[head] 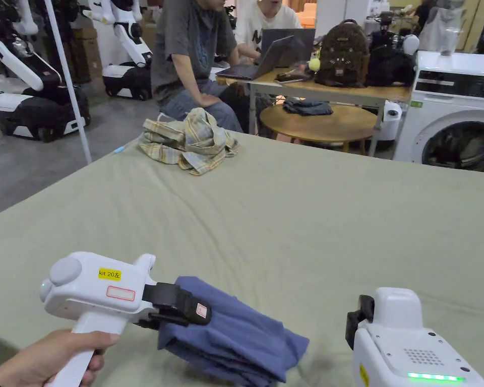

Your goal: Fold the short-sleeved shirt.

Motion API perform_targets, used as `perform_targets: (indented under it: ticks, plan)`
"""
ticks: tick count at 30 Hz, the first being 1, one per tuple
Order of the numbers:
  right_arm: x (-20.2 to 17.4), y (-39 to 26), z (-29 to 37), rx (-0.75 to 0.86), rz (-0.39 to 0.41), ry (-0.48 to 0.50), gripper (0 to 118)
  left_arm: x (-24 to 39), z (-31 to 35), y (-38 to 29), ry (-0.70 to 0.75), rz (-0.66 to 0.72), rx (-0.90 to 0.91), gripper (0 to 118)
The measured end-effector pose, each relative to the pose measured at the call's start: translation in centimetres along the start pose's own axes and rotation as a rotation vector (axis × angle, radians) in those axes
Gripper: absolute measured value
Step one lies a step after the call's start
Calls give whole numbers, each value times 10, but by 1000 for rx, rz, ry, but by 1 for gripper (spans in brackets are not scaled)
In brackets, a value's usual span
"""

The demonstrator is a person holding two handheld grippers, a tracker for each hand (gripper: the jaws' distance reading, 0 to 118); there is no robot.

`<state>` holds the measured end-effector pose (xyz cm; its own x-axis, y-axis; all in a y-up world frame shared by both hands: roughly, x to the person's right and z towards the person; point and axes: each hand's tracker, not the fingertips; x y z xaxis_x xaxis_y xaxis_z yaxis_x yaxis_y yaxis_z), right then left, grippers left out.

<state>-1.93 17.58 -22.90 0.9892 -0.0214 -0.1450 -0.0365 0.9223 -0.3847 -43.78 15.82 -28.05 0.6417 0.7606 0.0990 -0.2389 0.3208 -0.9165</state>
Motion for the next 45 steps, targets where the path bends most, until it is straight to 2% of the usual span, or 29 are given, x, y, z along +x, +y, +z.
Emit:
perform_targets:
  ticks: [3,11,19,24,26,28,29,30,33,36,38,40,42,45]
  plan:
    - [-26,12,-11,10,49,30,0,-29,47,21,83,28,-7,26]
    - [-75,23,-35,-13,90,86,0,-88,138,55,313,124,18,26]
    - [-82,12,-43,-62,110,106,0,-106,173,72,577,103,-1,26]
    - [-77,7,-48,-89,105,94,0,-117,160,78,634,117,-46,26]
    - [-75,6,-48,-92,103,90,0,-120,152,78,702,112,-62,37]
    - [-72,5,-48,-95,106,87,0,-119,150,79,813,61,-75,58]
    - [-71,5,-47,-94,106,86,0,-120,155,79,853,38,-73,58]
    - [-69,6,-47,-94,107,83,0,-120,160,79,808,50,-71,58]
    - [-64,8,-47,-90,101,79,0,-115,175,80,797,64,-40,58]
    - [-59,8,-49,-87,94,71,0,-102,179,78,856,17,-10,58]
    - [-55,8,-49,-89,81,70,0,-92,185,82,900,-62,66,58]
    - [-52,8,-49,-92,77,67,0,-83,188,82,906,-61,119,58]
    - [-48,8,-48,-91,70,58,0,-76,183,82,871,-54,139,58]
    - [-40,8,-49,-90,57,44,0,-59,153,73,771,-122,138,58]
